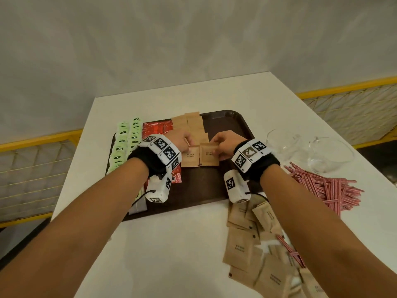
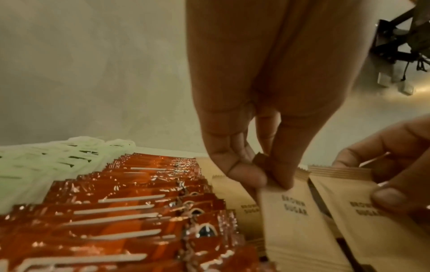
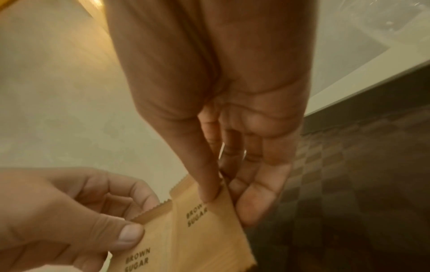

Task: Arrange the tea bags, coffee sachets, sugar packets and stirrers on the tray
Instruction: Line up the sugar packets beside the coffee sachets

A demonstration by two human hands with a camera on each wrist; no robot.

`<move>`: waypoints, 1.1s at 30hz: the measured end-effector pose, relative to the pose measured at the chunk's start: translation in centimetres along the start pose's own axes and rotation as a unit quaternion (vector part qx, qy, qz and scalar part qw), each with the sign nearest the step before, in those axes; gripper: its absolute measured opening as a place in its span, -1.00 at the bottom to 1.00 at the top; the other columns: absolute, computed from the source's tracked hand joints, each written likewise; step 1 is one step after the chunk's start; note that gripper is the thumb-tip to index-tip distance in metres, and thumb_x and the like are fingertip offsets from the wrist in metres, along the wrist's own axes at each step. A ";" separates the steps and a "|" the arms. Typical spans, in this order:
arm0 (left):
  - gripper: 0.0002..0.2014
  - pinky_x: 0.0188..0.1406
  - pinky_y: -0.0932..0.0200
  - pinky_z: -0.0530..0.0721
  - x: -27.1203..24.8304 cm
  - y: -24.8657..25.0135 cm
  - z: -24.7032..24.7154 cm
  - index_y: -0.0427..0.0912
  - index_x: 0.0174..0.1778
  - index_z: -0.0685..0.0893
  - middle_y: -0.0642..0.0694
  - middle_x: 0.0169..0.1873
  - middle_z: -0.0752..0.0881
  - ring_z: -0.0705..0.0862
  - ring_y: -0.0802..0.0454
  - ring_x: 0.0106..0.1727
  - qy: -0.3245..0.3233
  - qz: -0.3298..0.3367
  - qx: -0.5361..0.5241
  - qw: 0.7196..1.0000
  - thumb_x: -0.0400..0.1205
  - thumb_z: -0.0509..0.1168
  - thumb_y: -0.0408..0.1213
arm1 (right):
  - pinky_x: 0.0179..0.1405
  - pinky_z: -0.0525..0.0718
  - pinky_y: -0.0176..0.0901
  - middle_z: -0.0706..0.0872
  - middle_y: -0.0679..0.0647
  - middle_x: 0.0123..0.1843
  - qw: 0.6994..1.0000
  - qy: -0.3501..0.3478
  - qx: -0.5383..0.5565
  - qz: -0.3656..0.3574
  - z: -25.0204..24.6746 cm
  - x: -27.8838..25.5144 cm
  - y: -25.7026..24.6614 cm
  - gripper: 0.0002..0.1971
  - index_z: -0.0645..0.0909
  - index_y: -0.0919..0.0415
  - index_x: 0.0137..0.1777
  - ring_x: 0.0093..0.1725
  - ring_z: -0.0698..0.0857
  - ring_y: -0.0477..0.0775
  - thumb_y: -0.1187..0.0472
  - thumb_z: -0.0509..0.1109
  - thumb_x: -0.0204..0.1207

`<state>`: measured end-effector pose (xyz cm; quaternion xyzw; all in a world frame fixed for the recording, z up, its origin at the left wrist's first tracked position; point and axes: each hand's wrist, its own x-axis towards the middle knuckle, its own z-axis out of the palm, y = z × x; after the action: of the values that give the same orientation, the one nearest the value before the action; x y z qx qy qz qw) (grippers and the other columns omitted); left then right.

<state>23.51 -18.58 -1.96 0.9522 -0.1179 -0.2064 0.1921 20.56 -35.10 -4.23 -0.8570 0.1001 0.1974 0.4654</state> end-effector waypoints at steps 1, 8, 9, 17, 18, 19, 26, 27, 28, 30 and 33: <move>-0.79 0.02 0.15 0.56 0.2 0.0 0.1 -0.16 0.10 0.66 -0.09 0.03 0.65 0.59 0.02 0.00 0.011 0.001 0.009 1.000 0.56 0.37 -0.40 | 0.11 0.72 0.19 0.70 0.25 0.11 1.000 0.006 -0.010 0.005 0.0 0.5 0.0 -0.70 0.58 0.12 -0.04 0.09 0.74 0.26 0.52 0.43 0.38; -0.69 0.00 0.15 0.54 1.1 -0.7 1.1 -0.08 0.14 0.60 -0.09 0.19 0.63 0.60 -0.05 0.16 0.046 -0.005 0.042 0.998 0.49 0.44 -0.25 | 0.16 0.70 0.15 0.70 0.21 0.14 0.998 0.037 -0.046 0.004 -0.1 2.7 -0.3 -0.72 0.62 0.10 -0.07 0.16 0.69 0.21 0.48 0.46 0.36; -0.60 0.05 0.11 0.56 1.0 -0.7 1.1 -0.04 0.20 0.58 -0.07 0.21 0.60 0.58 -0.06 0.19 0.034 0.000 0.059 0.998 0.46 0.47 -0.20 | 0.16 0.70 0.15 0.70 0.22 0.13 0.998 0.034 -0.051 0.002 -0.2 2.7 -0.2 -0.73 0.62 0.10 -0.08 0.16 0.69 0.22 0.48 0.46 0.36; -0.24 0.35 -0.15 0.32 0.3 -0.6 2.1 0.03 0.40 0.42 -0.07 0.37 0.45 0.38 -0.15 0.41 -0.025 0.029 0.259 0.965 0.31 0.53 0.13 | 0.16 0.70 0.16 0.75 0.22 0.07 0.999 0.021 -0.048 0.015 -0.6 2.5 -0.3 -0.86 0.67 0.15 -0.13 0.11 0.72 0.21 0.40 0.45 0.42; -0.27 0.34 -0.13 0.32 0.3 -0.5 2.1 0.01 0.38 0.44 -0.07 0.35 0.47 0.40 -0.14 0.39 -0.023 0.027 0.261 0.965 0.32 0.52 0.13 | 0.16 0.70 0.14 0.76 0.21 0.06 0.998 0.023 -0.063 0.018 -0.4 2.7 -0.3 -0.88 0.69 0.21 -0.08 0.11 0.72 0.20 0.39 0.46 0.42; -0.29 0.33 -0.11 0.32 0.2 -0.5 2.0 0.00 0.37 0.45 -0.07 0.33 0.49 0.41 -0.14 0.37 -0.019 0.027 0.266 0.963 0.34 0.51 0.13 | 0.15 0.71 0.14 0.77 0.22 0.04 0.996 0.027 -0.080 0.020 0.0 2.8 -0.2 -0.87 0.71 0.28 -0.03 0.08 0.73 0.20 0.37 0.46 0.43; -0.29 0.36 -0.13 0.32 -0.4 -0.8 1.9 0.01 0.46 0.43 -0.10 0.35 0.48 0.38 -0.15 0.41 0.000 0.018 0.302 0.953 0.41 0.46 0.12 | 0.10 0.72 0.18 0.76 0.21 0.05 0.992 0.042 -0.121 0.011 1.2 3.7 -0.2 -0.73 0.70 0.23 0.04 0.10 0.74 0.28 0.25 0.48 0.32; -0.29 0.36 -0.13 0.32 -0.5 -0.8 1.9 0.01 0.47 0.42 -0.11 0.35 0.48 0.37 -0.16 0.41 -0.002 0.017 0.302 0.953 0.41 0.46 0.11 | 0.16 0.69 0.18 0.72 0.25 0.14 0.992 0.041 -0.118 0.014 1.2 3.6 -0.4 -0.68 0.67 0.26 0.14 0.16 0.71 0.29 0.27 0.47 0.36; -0.29 0.36 -0.13 0.32 -0.5 -0.8 1.9 0.01 0.47 0.42 -0.11 0.35 0.48 0.37 -0.16 0.41 -0.005 0.016 0.302 0.953 0.42 0.46 0.11 | 0.20 0.67 0.18 0.70 0.27 0.19 0.992 0.042 -0.118 0.016 1.2 3.6 -0.5 -0.65 0.65 0.28 0.19 0.19 0.69 0.29 0.29 0.45 0.38; -0.28 0.36 -0.13 0.32 -0.6 -0.7 1.9 0.01 0.48 0.42 -0.12 0.35 0.48 0.37 -0.17 0.41 -0.009 0.013 0.298 0.954 0.42 0.46 0.10 | 0.22 0.66 0.17 0.69 0.28 0.21 0.991 0.046 -0.126 0.012 1.2 3.7 -0.6 -0.64 0.63 0.29 0.23 0.21 0.68 0.29 0.28 0.43 0.41; -0.27 0.37 -0.13 0.32 -0.6 -0.6 1.9 0.01 0.50 0.40 -0.13 0.36 0.48 0.36 -0.18 0.42 -0.010 0.010 0.295 0.955 0.42 0.46 0.11 | 0.14 0.70 0.13 0.74 0.18 0.11 0.985 0.050 -0.167 0.009 1.3 3.8 -0.5 -0.69 0.67 0.22 0.11 0.09 0.72 0.24 0.20 0.48 0.36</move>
<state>22.22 -18.45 -3.56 0.9631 -0.1847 -0.1701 -0.0969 23.88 -33.72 -6.16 -0.9307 0.0964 0.1719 0.3083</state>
